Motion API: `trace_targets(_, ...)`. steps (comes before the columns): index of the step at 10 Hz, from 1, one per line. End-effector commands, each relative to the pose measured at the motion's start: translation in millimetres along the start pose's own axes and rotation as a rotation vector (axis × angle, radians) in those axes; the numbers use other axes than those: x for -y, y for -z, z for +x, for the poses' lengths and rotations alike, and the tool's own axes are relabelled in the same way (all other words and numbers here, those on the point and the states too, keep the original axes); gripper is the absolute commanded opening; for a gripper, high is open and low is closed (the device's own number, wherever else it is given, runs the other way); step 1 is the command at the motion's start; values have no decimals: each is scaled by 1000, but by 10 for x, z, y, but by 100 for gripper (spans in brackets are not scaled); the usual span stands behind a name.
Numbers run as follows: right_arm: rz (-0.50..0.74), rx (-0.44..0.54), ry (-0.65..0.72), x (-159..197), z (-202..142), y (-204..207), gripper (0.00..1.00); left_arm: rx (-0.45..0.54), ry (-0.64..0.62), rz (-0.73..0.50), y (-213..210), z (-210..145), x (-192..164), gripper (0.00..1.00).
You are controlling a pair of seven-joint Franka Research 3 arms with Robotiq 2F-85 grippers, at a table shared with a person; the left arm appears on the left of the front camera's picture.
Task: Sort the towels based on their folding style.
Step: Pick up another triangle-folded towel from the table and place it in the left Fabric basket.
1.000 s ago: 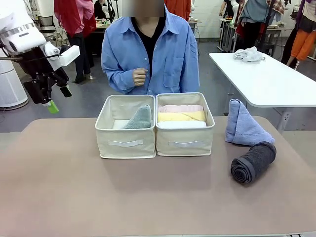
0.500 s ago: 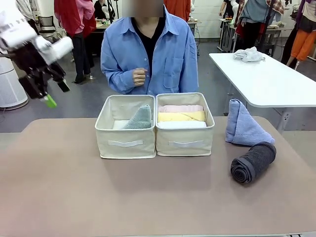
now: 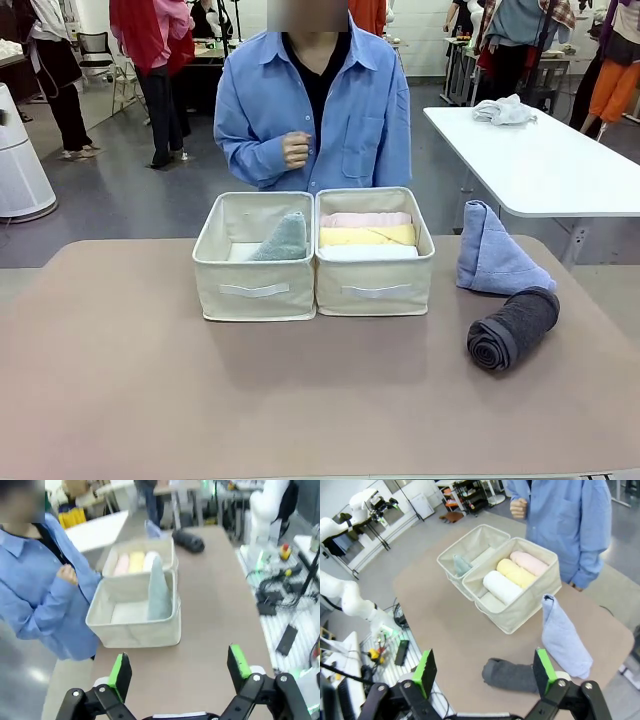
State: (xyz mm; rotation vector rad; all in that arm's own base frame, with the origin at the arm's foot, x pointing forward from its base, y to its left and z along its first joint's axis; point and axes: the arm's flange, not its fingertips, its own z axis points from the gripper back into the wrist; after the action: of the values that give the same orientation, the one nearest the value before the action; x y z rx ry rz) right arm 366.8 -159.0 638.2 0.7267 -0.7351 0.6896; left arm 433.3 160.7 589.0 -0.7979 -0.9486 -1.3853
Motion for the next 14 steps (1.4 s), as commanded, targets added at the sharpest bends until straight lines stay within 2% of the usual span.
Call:
trace_targets(1, 13, 14, -9, -12, -2, 19, 100, 112, -95, -32, -160, -401, -281, 100)
trace_targets(4, 13, 14, -9, -12, -2, 19, 100, 143, -163, 43, -277, -833, -195, 100)
trace_targets(8, 13, 14, -9, -12, -2, 19, 100, 75, -113, 168, -237, -767, -71, 100)
trace_targets(9, 13, 14, -9, -12, -2, 19, 100, 101, -161, 73, -323, -914, -182, 100)
trace_targets(12, 0, -1, -1, -2, 2, 2, 100, 101, -161, 73, -323, -914, -182, 100)
trace_targets(13, -54, -162, -81, -181, 153, 127, 100, 101, -161, 73, -323, -914, -182, 100)
trace_targets(14, -82, -212, -145, -331, 299, 313, 100, 101, -161, 73, -323, -914, -182, 100)
